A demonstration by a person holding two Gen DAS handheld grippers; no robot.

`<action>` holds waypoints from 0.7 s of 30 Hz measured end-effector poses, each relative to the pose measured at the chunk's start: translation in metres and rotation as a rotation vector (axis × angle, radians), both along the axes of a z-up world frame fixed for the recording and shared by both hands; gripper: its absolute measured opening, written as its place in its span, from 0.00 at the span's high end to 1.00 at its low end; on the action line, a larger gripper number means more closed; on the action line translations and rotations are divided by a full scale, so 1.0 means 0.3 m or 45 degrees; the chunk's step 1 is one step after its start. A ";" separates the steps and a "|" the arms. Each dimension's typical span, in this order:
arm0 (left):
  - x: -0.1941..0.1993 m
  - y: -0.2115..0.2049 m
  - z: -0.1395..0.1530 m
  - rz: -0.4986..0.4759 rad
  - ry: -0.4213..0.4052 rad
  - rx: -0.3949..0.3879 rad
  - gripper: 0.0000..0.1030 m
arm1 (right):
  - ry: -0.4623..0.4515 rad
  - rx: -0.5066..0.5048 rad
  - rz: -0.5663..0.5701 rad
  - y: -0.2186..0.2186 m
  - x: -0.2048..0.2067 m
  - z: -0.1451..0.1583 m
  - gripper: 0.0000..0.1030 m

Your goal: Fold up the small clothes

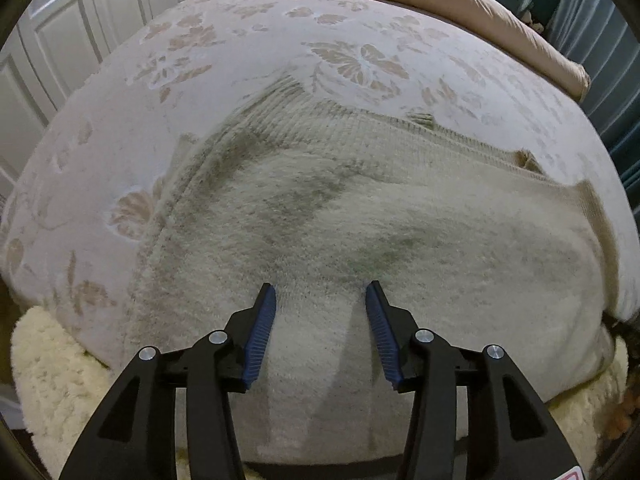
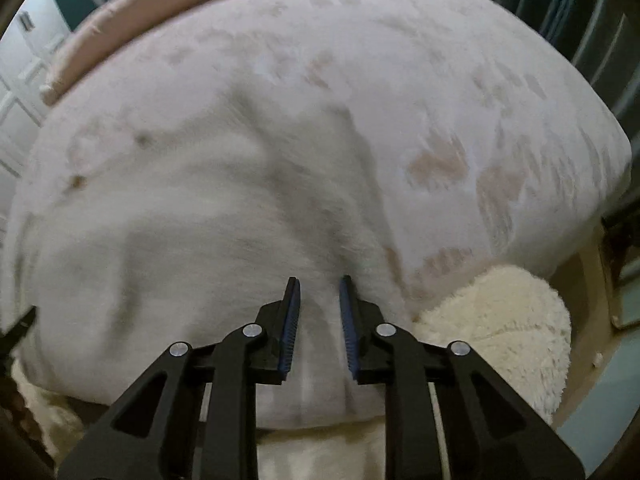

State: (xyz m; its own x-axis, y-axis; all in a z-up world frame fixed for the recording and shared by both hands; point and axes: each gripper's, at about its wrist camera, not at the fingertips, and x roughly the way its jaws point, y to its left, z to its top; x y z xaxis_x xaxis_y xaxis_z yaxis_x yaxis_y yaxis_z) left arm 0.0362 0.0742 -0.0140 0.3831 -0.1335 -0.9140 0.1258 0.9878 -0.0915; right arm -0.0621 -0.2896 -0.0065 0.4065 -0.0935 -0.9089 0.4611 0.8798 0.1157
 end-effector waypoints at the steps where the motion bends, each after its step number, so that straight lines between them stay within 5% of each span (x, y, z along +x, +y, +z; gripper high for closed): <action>1: -0.004 -0.004 -0.001 -0.004 0.005 0.003 0.47 | -0.007 -0.002 0.019 0.011 0.004 0.010 0.79; 5: -0.007 -0.014 -0.017 0.013 0.005 0.019 0.43 | 0.119 -0.058 0.112 0.043 0.041 -0.112 0.76; 12: -0.007 -0.031 -0.017 0.049 0.011 0.054 0.39 | -0.067 0.142 0.199 0.183 0.110 0.042 0.73; 17: -0.012 -0.046 -0.020 0.050 0.002 0.091 0.38 | 0.026 -0.013 0.349 0.327 0.211 -0.113 0.70; 19: -0.009 -0.048 -0.020 0.061 0.006 0.091 0.38 | 0.041 -0.108 0.379 0.379 0.224 -0.075 0.68; 21: -0.004 -0.047 -0.020 0.064 0.010 0.090 0.37 | -0.013 -0.052 0.373 0.373 0.222 -0.023 0.69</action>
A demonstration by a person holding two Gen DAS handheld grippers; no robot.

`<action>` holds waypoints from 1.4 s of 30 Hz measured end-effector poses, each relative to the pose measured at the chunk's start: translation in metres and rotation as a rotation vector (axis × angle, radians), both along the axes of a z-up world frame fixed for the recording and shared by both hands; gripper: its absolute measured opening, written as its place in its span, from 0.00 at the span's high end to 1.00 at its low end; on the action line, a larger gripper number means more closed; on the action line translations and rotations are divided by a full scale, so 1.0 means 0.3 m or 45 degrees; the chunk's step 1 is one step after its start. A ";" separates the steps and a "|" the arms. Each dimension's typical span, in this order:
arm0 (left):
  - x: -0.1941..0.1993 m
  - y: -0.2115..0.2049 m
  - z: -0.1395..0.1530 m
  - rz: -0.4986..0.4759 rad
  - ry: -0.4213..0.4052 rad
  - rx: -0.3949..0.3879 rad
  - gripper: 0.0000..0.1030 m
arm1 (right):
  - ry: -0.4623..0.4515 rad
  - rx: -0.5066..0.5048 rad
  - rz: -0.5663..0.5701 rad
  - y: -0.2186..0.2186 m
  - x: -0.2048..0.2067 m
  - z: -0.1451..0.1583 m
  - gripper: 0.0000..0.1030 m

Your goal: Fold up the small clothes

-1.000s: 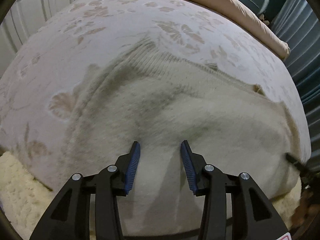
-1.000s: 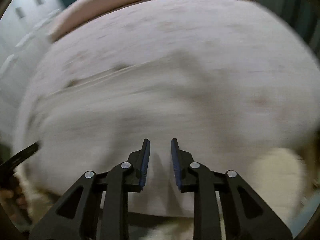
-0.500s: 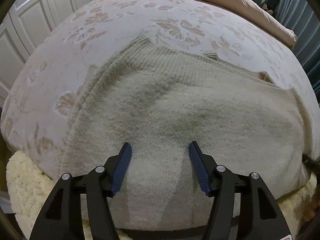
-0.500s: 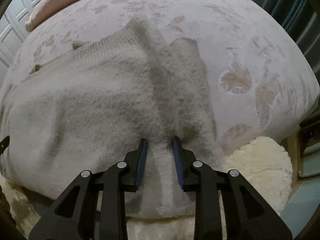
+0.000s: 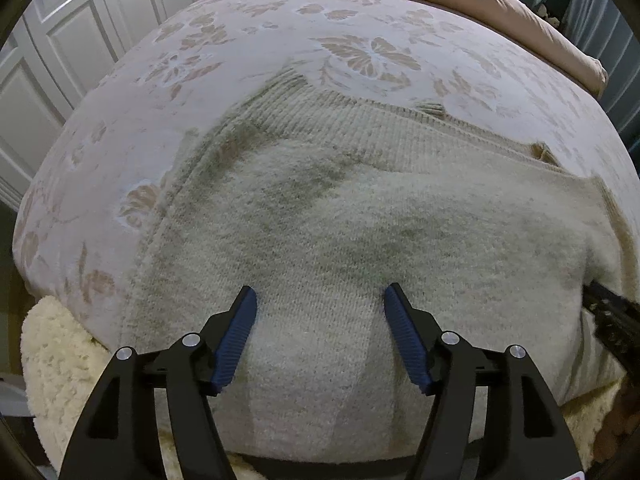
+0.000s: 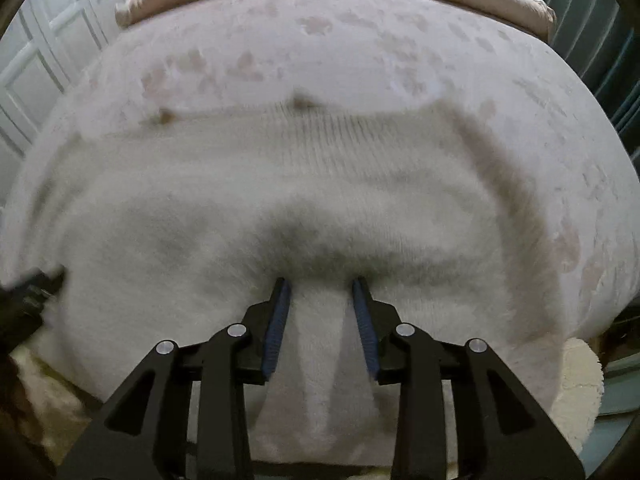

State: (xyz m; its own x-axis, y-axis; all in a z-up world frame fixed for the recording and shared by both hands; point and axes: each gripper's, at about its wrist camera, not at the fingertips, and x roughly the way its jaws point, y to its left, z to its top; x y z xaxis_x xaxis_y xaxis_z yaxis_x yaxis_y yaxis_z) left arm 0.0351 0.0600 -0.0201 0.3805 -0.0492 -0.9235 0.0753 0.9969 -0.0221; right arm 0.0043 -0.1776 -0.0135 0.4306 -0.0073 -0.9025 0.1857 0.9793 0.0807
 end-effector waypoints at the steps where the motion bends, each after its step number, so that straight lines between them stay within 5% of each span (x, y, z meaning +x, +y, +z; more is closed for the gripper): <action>1: 0.002 0.001 0.000 0.003 0.004 -0.001 0.36 | -0.028 0.049 0.005 -0.009 0.002 0.027 0.70; 4: 0.007 0.002 -0.002 0.013 0.007 -0.008 0.35 | -0.088 0.014 -0.028 -0.047 0.016 0.075 0.66; 7: 0.008 0.000 -0.003 0.006 0.003 0.008 0.34 | -0.014 -0.014 -0.117 -0.140 0.039 -0.011 0.66; 11: 0.006 -0.001 -0.002 0.009 0.002 0.007 0.31 | -0.044 0.226 -0.202 -0.268 0.027 -0.043 0.65; 16: 0.010 0.003 0.005 0.027 0.005 -0.016 0.29 | -0.167 0.052 -0.326 -0.380 0.003 0.074 0.64; 19: 0.050 0.033 0.056 0.041 -0.046 -0.146 0.29 | -0.151 0.009 -0.378 -0.467 0.039 0.054 0.58; 23: 0.195 0.104 0.107 0.105 -0.074 -0.200 0.24 | -0.158 0.043 -0.344 -0.507 0.135 0.014 0.46; 27: 0.370 0.195 0.045 0.197 0.029 -0.350 0.23 | -0.117 0.147 -0.312 -0.493 0.187 -0.040 0.45; 28: 0.394 0.205 0.020 0.209 0.049 -0.375 0.23 | -0.117 0.146 -0.299 -0.477 0.192 -0.042 0.58; 30: 0.409 0.197 0.001 0.208 0.042 -0.322 0.28 | -0.134 0.149 -0.224 -0.439 0.196 -0.029 0.92; 35: 0.401 0.132 -0.004 0.125 -0.003 -0.113 0.32 | -0.411 0.245 -0.282 -0.478 0.103 0.126 0.93; 37: 0.401 0.123 -0.017 0.112 -0.011 -0.059 0.32 | -0.344 0.202 -0.328 -0.517 0.122 0.077 0.93; 40: 0.399 0.102 -0.029 0.117 -0.027 0.004 0.30 | -0.037 0.170 -0.344 -0.560 0.200 -0.141 0.92; 42: 0.396 0.089 -0.038 0.114 -0.031 0.040 0.28 | -0.072 0.150 -0.350 -0.550 0.197 -0.121 0.90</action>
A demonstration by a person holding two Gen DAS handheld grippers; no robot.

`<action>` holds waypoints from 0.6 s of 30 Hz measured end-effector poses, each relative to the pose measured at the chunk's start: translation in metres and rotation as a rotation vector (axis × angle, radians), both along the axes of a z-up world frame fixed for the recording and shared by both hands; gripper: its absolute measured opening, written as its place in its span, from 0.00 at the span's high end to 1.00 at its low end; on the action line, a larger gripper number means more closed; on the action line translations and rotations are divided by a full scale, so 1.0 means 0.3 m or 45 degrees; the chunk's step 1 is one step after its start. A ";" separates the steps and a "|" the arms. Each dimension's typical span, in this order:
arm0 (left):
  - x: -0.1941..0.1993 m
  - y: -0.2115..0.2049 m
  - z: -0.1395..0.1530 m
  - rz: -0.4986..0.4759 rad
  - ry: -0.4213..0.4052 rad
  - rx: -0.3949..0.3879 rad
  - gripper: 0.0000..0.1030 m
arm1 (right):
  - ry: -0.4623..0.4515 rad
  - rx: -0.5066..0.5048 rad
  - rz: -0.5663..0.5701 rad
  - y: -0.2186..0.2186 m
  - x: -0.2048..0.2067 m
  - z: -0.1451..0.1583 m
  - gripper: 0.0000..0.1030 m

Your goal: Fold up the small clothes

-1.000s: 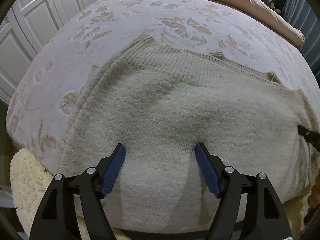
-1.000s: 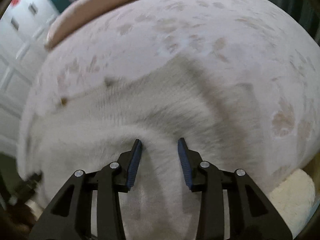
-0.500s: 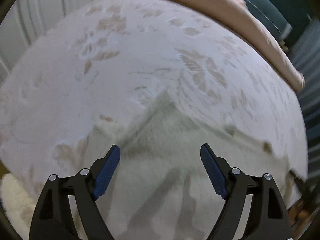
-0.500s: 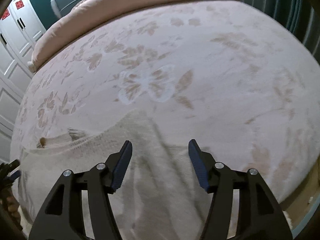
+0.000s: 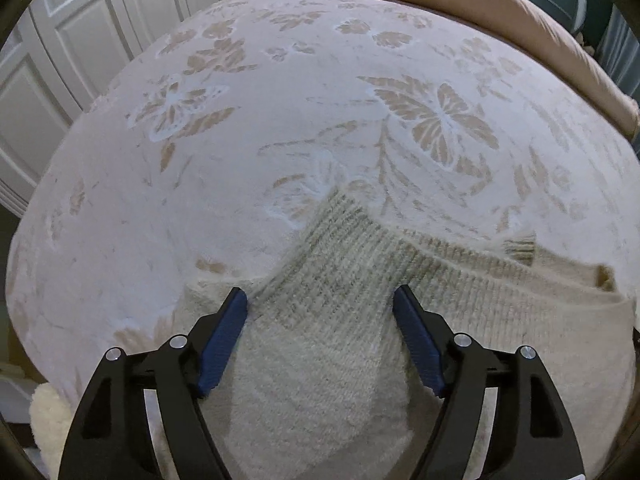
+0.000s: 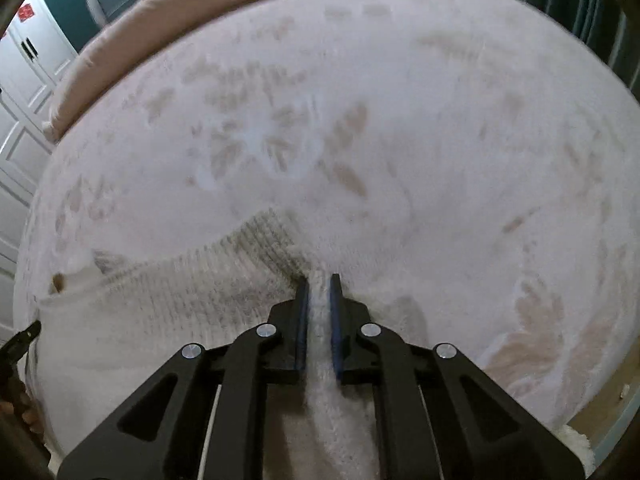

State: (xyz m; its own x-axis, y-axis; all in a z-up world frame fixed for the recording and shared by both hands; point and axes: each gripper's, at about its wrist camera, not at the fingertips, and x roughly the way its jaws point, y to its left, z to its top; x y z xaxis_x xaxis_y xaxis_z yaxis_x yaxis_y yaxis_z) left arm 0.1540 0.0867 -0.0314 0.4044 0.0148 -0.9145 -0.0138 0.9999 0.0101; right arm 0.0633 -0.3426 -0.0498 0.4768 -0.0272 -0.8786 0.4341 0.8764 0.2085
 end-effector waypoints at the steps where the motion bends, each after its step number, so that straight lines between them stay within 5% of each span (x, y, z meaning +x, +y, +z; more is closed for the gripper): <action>1: 0.003 -0.003 -0.002 -0.005 0.000 0.012 0.28 | -0.012 -0.014 -0.011 0.009 -0.005 0.032 0.88; 5: -0.015 0.011 0.034 -0.005 -0.020 -0.033 0.28 | -0.137 -0.231 -0.009 0.129 -0.077 0.221 0.87; 8: -0.061 0.035 0.086 0.006 -0.044 -0.098 0.28 | -0.180 -0.147 0.172 0.289 -0.113 0.293 0.87; 13: -0.195 0.100 0.145 0.079 -0.034 -0.197 0.27 | -0.101 0.092 0.488 0.607 -0.103 0.242 0.87; 18: -0.343 0.198 0.154 0.136 0.002 -0.193 0.27 | 0.062 0.049 0.627 0.804 -0.049 0.118 0.87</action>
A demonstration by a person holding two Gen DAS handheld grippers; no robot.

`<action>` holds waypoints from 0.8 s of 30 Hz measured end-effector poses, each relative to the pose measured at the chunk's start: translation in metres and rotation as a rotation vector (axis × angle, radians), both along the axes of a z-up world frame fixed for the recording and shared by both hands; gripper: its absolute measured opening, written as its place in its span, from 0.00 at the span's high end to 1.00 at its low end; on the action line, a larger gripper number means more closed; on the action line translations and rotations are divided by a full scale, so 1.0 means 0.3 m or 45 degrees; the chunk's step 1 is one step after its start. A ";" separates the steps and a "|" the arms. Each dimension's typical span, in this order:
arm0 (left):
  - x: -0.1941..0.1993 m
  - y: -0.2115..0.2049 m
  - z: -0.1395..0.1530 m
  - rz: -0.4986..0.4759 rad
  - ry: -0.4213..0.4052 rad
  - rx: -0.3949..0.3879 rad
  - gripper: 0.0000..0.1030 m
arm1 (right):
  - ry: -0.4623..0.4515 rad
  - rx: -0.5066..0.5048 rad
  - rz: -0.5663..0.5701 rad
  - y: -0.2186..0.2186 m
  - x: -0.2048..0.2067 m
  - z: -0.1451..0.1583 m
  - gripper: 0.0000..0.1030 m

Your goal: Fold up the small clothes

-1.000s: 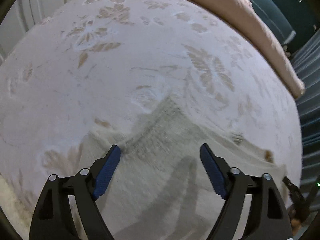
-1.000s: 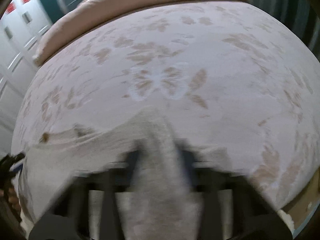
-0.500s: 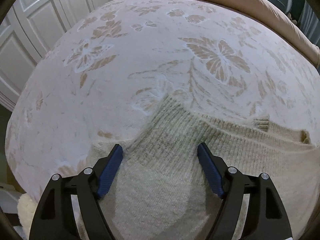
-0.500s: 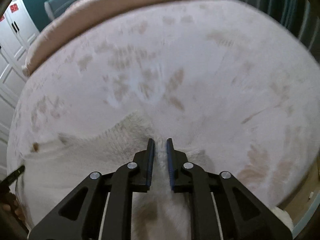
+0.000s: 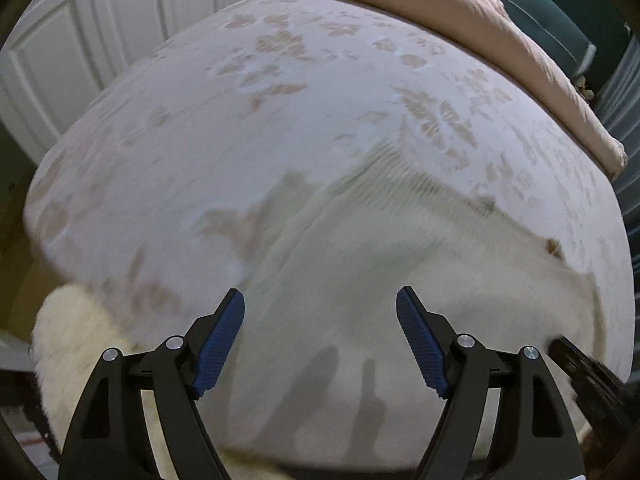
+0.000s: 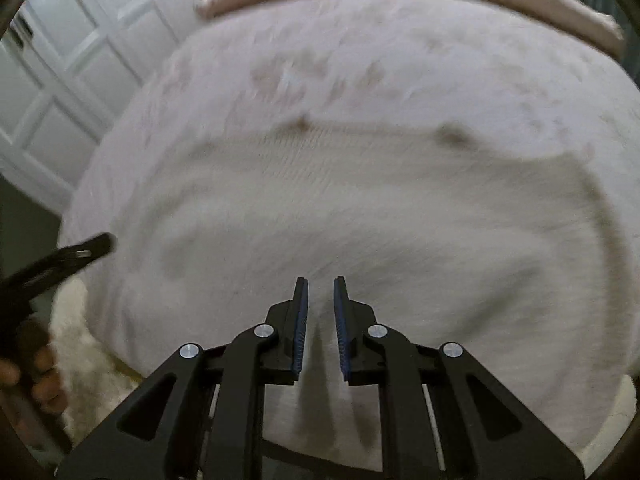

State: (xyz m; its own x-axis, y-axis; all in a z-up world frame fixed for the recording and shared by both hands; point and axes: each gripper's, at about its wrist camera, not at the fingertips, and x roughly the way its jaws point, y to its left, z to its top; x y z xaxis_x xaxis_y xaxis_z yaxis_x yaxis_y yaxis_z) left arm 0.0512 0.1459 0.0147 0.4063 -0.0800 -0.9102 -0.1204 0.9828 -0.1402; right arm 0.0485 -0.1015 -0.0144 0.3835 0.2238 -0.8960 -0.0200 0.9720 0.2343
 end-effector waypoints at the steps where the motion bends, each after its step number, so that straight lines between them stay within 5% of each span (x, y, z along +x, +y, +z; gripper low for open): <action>1: -0.025 0.025 -0.002 0.011 0.014 0.003 0.27 | 0.039 -0.009 -0.004 0.013 0.004 -0.032 0.87; 9: -0.088 0.133 -0.081 0.048 0.085 -0.065 0.23 | 0.062 -0.043 0.016 0.024 0.048 -0.071 0.87; 14: -0.044 0.110 -0.206 0.074 0.175 -0.261 0.18 | 0.036 -0.058 0.018 0.042 0.032 -0.075 0.87; 18: -0.031 0.061 -0.205 0.092 0.120 -0.238 0.11 | 0.008 -0.072 0.019 0.042 0.019 -0.072 0.87; 21: -0.021 0.017 -0.176 0.031 0.096 -0.244 0.23 | -0.008 -0.029 -0.013 0.030 0.010 -0.067 0.86; 24: -0.015 -0.029 -0.130 -0.038 0.073 -0.230 0.52 | -0.018 0.086 -0.058 -0.014 -0.019 -0.035 0.75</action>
